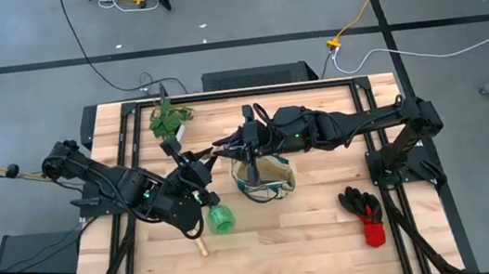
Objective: Pick & Place Garden tools in Gardening bag
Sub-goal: Put the top brown hand rake into the white gardening bag
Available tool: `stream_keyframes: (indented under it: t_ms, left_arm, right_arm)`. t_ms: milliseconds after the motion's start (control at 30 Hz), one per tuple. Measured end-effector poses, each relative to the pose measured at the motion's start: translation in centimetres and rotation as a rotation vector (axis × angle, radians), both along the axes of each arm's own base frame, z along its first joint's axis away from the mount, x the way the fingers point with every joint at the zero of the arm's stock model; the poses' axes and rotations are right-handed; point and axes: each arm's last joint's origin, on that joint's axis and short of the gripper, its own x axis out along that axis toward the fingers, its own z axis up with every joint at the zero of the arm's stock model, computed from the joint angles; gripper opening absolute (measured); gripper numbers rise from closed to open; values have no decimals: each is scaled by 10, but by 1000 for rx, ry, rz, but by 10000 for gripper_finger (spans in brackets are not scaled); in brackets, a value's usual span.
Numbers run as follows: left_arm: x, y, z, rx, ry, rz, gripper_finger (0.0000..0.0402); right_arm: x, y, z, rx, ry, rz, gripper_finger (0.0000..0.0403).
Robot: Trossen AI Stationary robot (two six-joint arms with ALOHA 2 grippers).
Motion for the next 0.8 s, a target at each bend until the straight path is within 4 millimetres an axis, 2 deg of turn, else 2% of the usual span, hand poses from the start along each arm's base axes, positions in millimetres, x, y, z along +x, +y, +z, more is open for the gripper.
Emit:
stream_keyframes:
  t_ms: [633,800]
  left_arm:
    - [-5,2,-4,23,94,-32,92]
    - [-15,1,0,61,120,-44,92]
  right_arm:
    - [-4,-2,-2,-8,50,-44,54]
    - [-7,-5,-2,-19,76,-100,54]
